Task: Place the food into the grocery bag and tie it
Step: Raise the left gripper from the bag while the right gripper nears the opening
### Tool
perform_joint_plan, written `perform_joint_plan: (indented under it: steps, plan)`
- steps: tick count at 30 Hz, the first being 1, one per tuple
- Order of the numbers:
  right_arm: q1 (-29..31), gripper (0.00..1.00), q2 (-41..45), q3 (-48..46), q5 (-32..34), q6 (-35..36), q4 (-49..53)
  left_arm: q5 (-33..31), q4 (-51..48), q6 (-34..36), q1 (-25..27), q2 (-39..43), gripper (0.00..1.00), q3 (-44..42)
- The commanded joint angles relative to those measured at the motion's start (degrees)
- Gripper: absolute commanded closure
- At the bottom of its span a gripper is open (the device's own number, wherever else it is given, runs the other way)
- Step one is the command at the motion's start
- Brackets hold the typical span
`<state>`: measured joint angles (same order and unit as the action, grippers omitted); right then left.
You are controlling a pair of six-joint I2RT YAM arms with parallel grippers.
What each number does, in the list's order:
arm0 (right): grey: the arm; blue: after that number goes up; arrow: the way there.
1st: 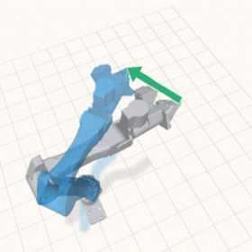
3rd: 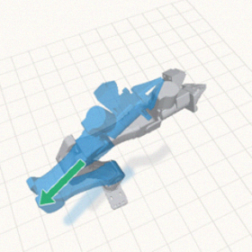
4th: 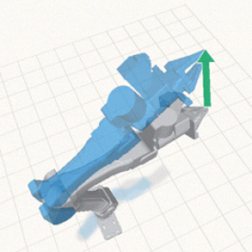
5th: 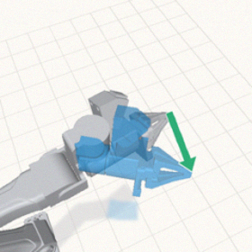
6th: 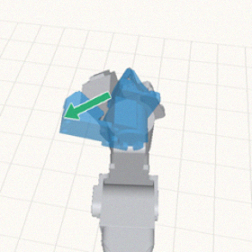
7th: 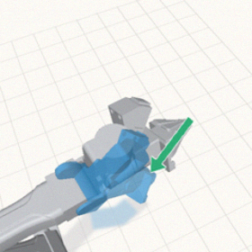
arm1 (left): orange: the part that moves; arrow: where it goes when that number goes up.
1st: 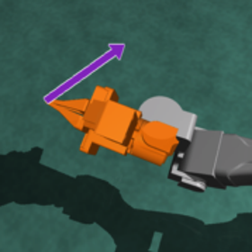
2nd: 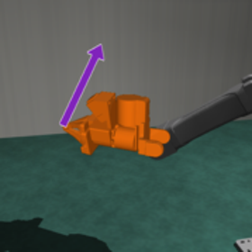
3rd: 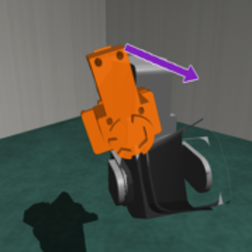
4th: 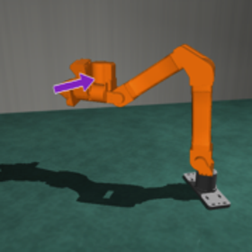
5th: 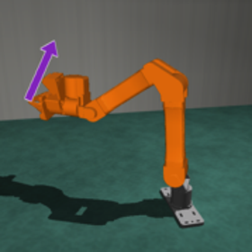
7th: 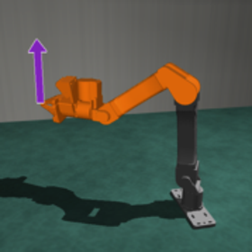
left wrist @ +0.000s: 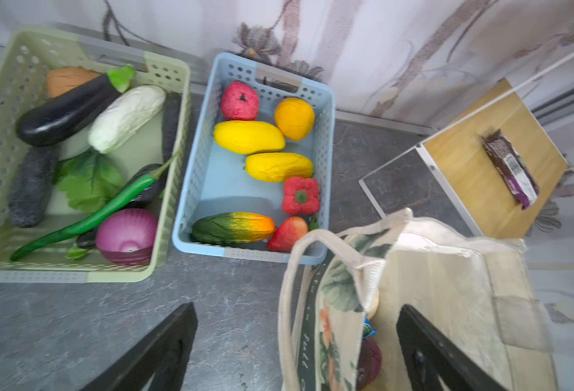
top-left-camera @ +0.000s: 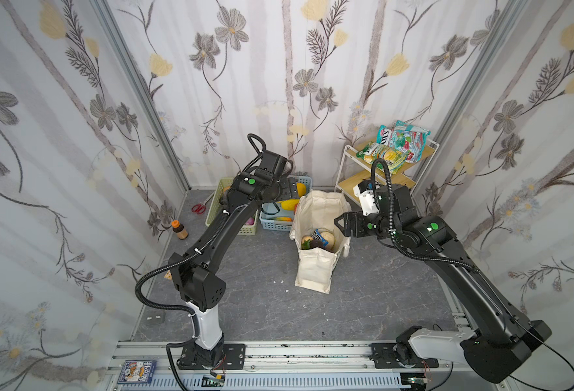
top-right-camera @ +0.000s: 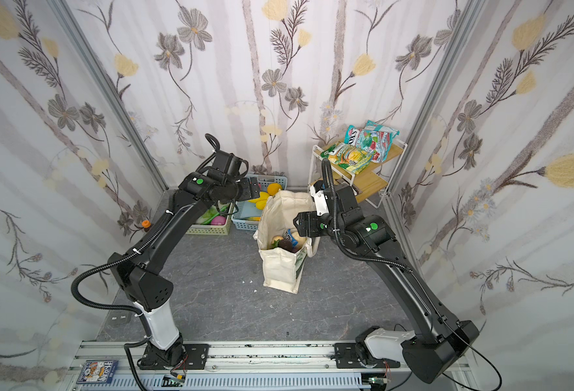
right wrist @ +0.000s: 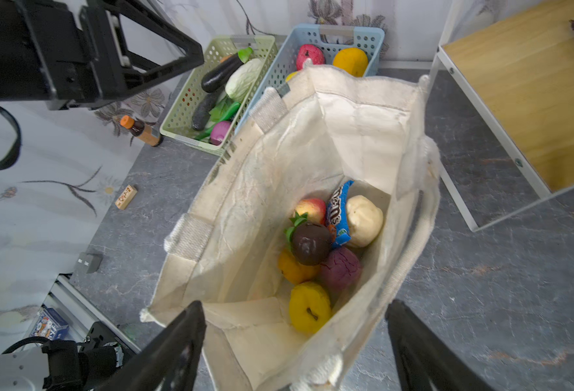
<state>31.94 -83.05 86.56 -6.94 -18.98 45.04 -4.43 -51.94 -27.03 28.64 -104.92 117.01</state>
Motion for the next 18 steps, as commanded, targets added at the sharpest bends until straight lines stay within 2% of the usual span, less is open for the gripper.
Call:
perform_joint_plan:
  steps: [1,8,13,18]
  plan:
    - [1.86,0.16,-2.16,2.36,0.7,-1.03,-3.99,-1.13,0.88,0.13,-2.47,1.81,0.05,-2.85]
    - [3.9,0.16,-6.25,6.76,0.05,-1.14,-4.6,-0.66,4.3,1.51,-10.3,3.49,0.07,-11.14]
    - [4.65,0.16,-8.05,9.25,-0.46,-1.4,-4.61,0.52,6.3,1.74,-15.81,1.62,0.1,-15.65]
    - [5.0,0.16,-11.06,11.45,-0.79,-1.82,-4.39,1.59,6.43,7.19,-19.11,-3.39,0.19,-14.4]
